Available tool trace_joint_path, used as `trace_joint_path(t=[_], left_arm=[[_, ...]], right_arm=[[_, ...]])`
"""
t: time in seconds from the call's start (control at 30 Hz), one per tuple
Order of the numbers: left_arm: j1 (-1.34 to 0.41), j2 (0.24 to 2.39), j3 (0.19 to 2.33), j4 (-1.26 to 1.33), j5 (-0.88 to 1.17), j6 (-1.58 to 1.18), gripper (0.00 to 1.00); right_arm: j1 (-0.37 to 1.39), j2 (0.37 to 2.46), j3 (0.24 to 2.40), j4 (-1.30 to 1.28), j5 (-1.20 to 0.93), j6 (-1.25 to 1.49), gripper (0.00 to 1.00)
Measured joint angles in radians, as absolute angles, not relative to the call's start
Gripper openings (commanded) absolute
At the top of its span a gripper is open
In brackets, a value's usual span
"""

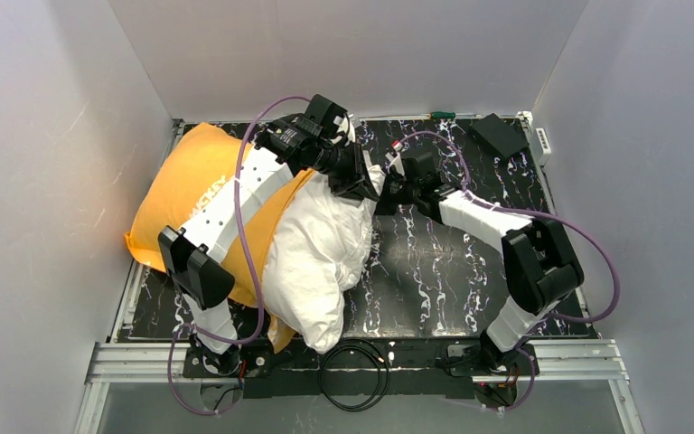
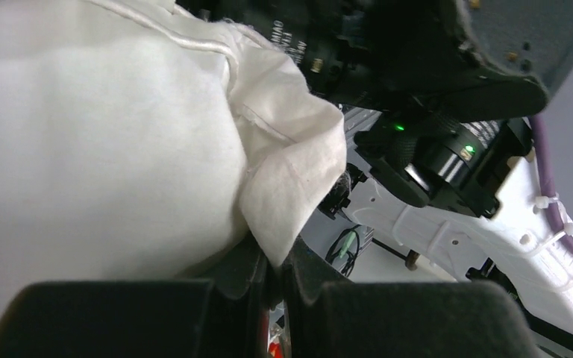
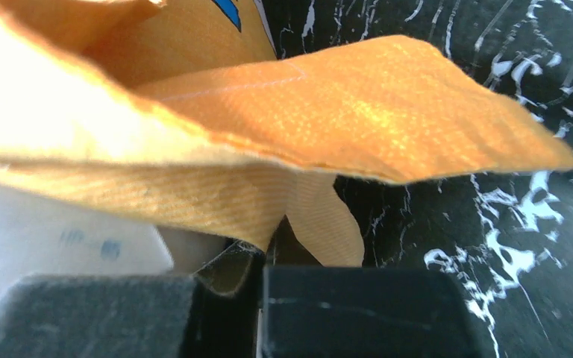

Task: Put the pillow into the pillowcase
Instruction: Stuff the pillow into the pillowcase.

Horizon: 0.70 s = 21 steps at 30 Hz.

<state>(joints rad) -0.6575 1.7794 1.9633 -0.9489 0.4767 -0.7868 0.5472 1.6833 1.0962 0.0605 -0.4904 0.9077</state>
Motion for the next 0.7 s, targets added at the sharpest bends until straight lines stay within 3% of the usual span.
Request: trace_joint_path(t=[0.17,0.37,0.7], left_arm=[[-0.622,1.776,1.963,-0.945,0.492,-0.798,0.0],[-0.591,1.738,1.959,-0.91,0.545,-0.805,0.0],[-0.579,1.732,1.902,-0.887,0.607,-0.782,0.0]], right_arm=[[0.467,1.554,1.074,-0.054,-0.538,0.796,0.01],[0.223,1.328,0.971,-0.177,-0.719,0.685,0.01],[0.091,1.268,0.959,-0.422,-0.772,0.571,0.01]])
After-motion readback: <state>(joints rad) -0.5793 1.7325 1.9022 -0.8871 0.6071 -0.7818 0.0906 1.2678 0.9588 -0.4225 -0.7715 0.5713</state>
